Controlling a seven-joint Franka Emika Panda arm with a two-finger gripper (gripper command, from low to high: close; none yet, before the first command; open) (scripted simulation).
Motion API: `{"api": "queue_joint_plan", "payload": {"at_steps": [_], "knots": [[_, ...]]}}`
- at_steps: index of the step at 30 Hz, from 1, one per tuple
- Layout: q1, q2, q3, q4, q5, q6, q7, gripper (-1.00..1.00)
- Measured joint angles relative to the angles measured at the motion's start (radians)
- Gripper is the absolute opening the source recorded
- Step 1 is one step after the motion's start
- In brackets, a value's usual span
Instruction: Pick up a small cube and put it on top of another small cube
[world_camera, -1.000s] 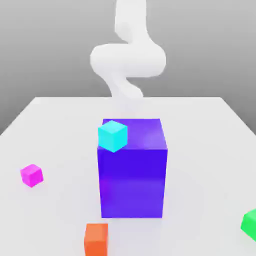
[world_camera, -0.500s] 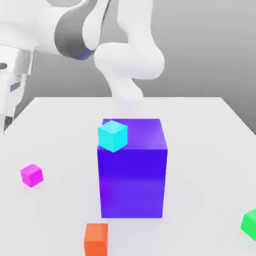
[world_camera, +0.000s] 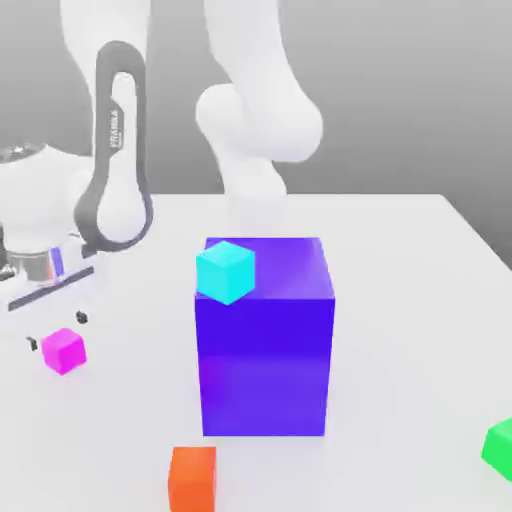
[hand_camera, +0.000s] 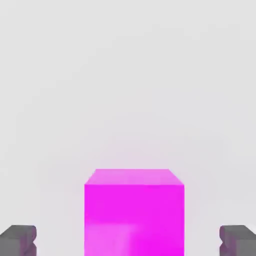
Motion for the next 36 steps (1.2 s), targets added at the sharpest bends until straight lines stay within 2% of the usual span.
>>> {"api": "queue_joint_plan", "payload": {"at_steps": [1,8,14,19,23,29,36], "knots": [[-0.009,0.021,0.01,0.004,0.004,0.017,-0.004,-1.0],[-0.01,0.019,0.01,0.003,0.003,0.017,-0.002,-1.0],[0.028,-0.176,-0.049,-0.035,-0.09,-0.139,0.068,-1.0],[0.037,-0.156,-0.016,0.081,-0.098,-0.275,-0.042,-1.0],[0.064,-0.093,0.035,0.206,-0.112,-0.375,-0.147,-1.0],[0.262,-0.02,0.208,0.332,-0.208,-0.467,-0.193,-1.0],[0.465,0.029,0.373,0.418,-0.295,-0.528,-0.218,-1.0]]}}
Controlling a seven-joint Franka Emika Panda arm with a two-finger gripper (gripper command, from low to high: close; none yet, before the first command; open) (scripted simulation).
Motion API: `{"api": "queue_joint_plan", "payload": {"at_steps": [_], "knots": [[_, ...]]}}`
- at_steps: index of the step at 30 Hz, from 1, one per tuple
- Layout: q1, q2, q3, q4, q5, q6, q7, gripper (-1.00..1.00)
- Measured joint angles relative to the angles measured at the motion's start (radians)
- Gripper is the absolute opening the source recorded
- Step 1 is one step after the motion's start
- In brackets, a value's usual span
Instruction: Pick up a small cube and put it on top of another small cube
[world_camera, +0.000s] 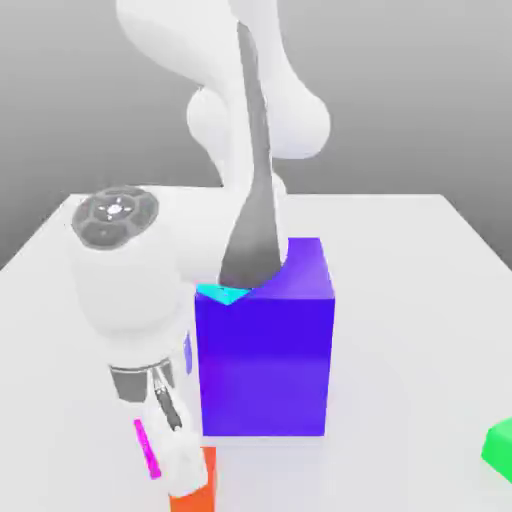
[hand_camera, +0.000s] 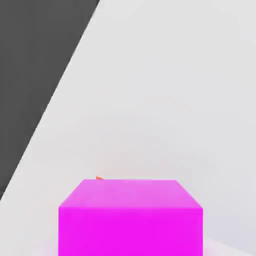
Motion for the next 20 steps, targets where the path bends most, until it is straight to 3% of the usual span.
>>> {"api": "queue_joint_plan", "payload": {"at_steps": [12,16,17,20], "knots": [[0.34,0.003,0.258,0.043,-0.116,-0.001,0.035,-1.0],[0.482,0.118,0.204,0.061,-0.264,0.109,0.156,-1.0],[0.497,0.137,0.19,0.063,-0.283,0.124,0.17,1.0],[0.497,0.137,0.19,0.063,-0.283,0.124,0.17,1.0]]}}
